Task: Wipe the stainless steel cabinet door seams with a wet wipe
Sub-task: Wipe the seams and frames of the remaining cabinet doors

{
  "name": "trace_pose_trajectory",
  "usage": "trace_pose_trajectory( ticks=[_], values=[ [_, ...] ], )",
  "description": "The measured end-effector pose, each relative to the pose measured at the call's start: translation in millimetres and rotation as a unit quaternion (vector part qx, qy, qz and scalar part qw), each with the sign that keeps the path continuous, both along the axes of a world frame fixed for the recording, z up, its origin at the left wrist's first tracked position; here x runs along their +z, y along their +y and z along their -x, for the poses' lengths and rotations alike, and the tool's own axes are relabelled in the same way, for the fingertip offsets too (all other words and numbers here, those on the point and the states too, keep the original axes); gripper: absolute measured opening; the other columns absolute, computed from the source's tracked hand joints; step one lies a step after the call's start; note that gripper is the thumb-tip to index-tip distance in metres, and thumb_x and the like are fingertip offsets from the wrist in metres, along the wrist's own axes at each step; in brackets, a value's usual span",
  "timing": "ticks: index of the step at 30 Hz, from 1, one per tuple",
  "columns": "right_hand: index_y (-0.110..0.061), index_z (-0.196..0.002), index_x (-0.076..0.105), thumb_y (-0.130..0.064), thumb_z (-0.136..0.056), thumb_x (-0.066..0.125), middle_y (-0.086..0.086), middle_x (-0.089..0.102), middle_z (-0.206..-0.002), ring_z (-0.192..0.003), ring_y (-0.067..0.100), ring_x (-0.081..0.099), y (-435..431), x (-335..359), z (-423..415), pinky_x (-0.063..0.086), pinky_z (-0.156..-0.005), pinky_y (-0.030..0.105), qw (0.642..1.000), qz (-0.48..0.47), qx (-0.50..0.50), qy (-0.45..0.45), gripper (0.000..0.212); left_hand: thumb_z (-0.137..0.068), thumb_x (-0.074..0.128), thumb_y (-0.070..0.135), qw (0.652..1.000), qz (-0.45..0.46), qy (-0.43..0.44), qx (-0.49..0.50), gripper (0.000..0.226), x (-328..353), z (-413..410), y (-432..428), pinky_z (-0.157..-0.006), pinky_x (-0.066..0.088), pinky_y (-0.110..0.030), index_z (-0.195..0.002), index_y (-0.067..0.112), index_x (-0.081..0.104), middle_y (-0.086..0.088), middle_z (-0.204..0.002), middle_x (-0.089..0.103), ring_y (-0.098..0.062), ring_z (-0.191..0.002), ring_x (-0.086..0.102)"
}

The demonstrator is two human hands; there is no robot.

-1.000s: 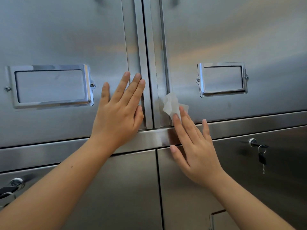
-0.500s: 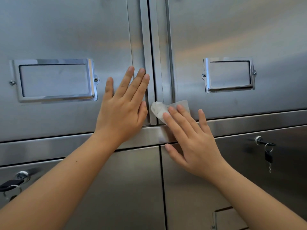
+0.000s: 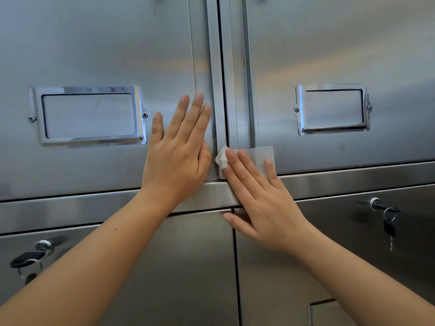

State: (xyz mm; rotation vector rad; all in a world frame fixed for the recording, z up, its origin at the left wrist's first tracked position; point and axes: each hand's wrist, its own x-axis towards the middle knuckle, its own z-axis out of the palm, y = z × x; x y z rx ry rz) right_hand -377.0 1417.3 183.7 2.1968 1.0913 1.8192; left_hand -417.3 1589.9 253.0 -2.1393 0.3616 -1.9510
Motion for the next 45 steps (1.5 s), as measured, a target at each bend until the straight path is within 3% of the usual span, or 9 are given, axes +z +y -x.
trace_pose_trajectory(
  ticks=[5,10,17,22,32,38,45],
  values=[
    [-0.004,-0.144,0.026,-0.052,-0.09,0.034,0.012,0.02,-0.153,-0.141,0.029,0.017,-4,-3,1,0.018,-0.111,0.052,0.999,0.045,0.001,0.003,0.073,-0.09,0.028,0.019,0.998,0.049,-0.002,-0.032,0.055,-1,4,0,-0.111,0.01,-0.048,-0.142,0.004,0.031,-0.013,-0.15,0.026,-0.028,-0.139,0.021],
    [-0.006,-0.146,0.015,-0.052,-0.091,0.032,0.01,0.015,-0.154,-0.143,0.027,0.012,8,28,1,0.011,-0.113,0.053,0.999,0.009,0.026,0.023,0.074,-0.089,0.028,0.02,0.998,0.052,0.0,-0.044,0.055,-1,5,0,-0.112,0.01,-0.048,-0.142,0.004,0.03,-0.013,-0.15,0.026,-0.027,-0.14,0.02],
    [-0.008,-0.145,0.027,-0.054,-0.09,0.033,0.01,0.022,-0.153,-0.141,0.029,0.018,4,2,-1,0.016,-0.109,0.057,0.999,0.03,0.013,0.011,0.071,-0.088,0.03,0.017,0.997,0.054,-0.009,-0.055,0.057,-1,4,0,-0.112,0.014,-0.051,-0.143,0.003,0.028,-0.014,-0.15,0.025,-0.028,-0.14,0.021],
    [-0.009,-0.147,0.022,-0.052,-0.092,0.031,0.01,0.016,-0.154,-0.142,0.027,0.014,9,36,-4,0.009,-0.112,0.056,1.0,0.011,0.006,0.006,0.07,-0.088,0.031,0.017,0.997,0.057,-0.008,-0.056,0.057,-2,4,1,-0.112,0.012,-0.051,-0.143,0.004,0.027,-0.014,-0.151,0.024,-0.027,-0.14,0.019],
    [-0.008,-0.145,0.025,-0.051,-0.09,0.033,0.011,0.019,-0.153,-0.141,0.029,0.016,1,8,2,0.016,-0.11,0.056,0.999,0.044,-0.005,0.023,0.071,-0.089,0.029,0.019,0.998,0.049,0.025,-0.025,0.057,-8,7,4,-0.112,0.007,-0.048,-0.144,0.004,0.026,-0.014,-0.151,0.022,-0.029,-0.141,0.017],
    [-0.01,-0.147,0.017,-0.052,-0.09,0.032,0.009,0.013,-0.154,-0.143,0.026,0.011,2,39,1,0.009,-0.113,0.053,0.998,0.053,-0.011,0.033,0.071,-0.089,0.026,0.024,0.998,0.035,0.043,0.004,0.058,1,10,7,-0.111,0.007,-0.05,-0.144,0.005,0.025,-0.012,-0.152,0.021,-0.027,-0.141,0.017],
    [-0.019,-0.146,-0.002,-0.056,-0.09,0.016,0.0,-0.008,-0.155,-0.143,0.018,-0.009,2,77,0,-0.007,-0.115,0.044,0.996,0.06,-0.029,0.052,0.069,-0.088,0.027,0.027,1.0,0.028,0.013,0.007,0.059,42,16,11,-0.108,0.016,-0.055,-0.141,0.004,0.033,-0.012,-0.148,0.028,-0.028,-0.138,0.025]
  ],
)
